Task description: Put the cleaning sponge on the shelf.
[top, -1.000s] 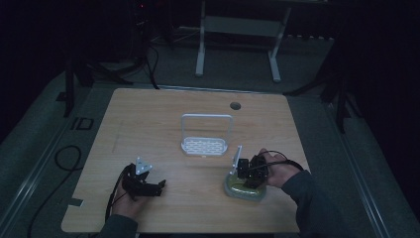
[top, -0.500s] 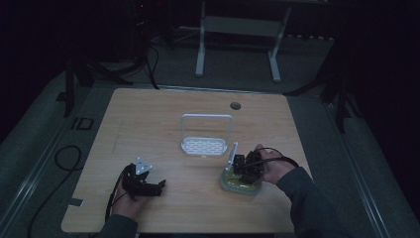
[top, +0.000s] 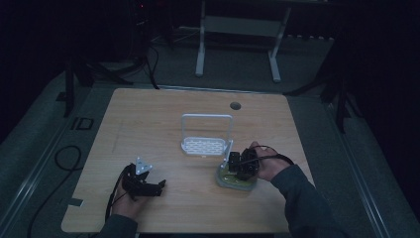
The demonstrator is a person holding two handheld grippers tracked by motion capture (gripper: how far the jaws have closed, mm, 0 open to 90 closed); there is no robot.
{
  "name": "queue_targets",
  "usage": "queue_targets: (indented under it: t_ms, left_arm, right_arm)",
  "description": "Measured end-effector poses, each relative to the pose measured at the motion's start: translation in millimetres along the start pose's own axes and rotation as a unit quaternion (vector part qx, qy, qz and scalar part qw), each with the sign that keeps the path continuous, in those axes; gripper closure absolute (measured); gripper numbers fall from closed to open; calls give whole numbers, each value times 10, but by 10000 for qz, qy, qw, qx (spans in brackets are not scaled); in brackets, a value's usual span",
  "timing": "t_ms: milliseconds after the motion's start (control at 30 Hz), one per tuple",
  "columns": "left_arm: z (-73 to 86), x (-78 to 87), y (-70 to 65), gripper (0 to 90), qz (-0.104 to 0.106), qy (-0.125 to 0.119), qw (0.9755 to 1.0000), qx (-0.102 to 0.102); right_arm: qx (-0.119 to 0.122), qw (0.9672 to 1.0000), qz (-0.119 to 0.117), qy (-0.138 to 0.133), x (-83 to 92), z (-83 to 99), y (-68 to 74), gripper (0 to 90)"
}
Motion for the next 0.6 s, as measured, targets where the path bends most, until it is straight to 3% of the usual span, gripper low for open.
queue_targets:
  t_ms: [600]
  left_arm:
    - [0, 0, 0, 27, 0, 0, 10000, 0]
  right_arm:
    - [110, 9996, 229, -91, -8, -169, -51, 715]
Point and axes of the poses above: each handheld gripper's, and its own axes: x roughly backward along the jaws, z roughly out of its underside, y roughly to its left, the point moved 2 cm from there along -x, roughly forward along the jaws, and after that the axes turned 9 degrees about -z, right-handed, at the moved point
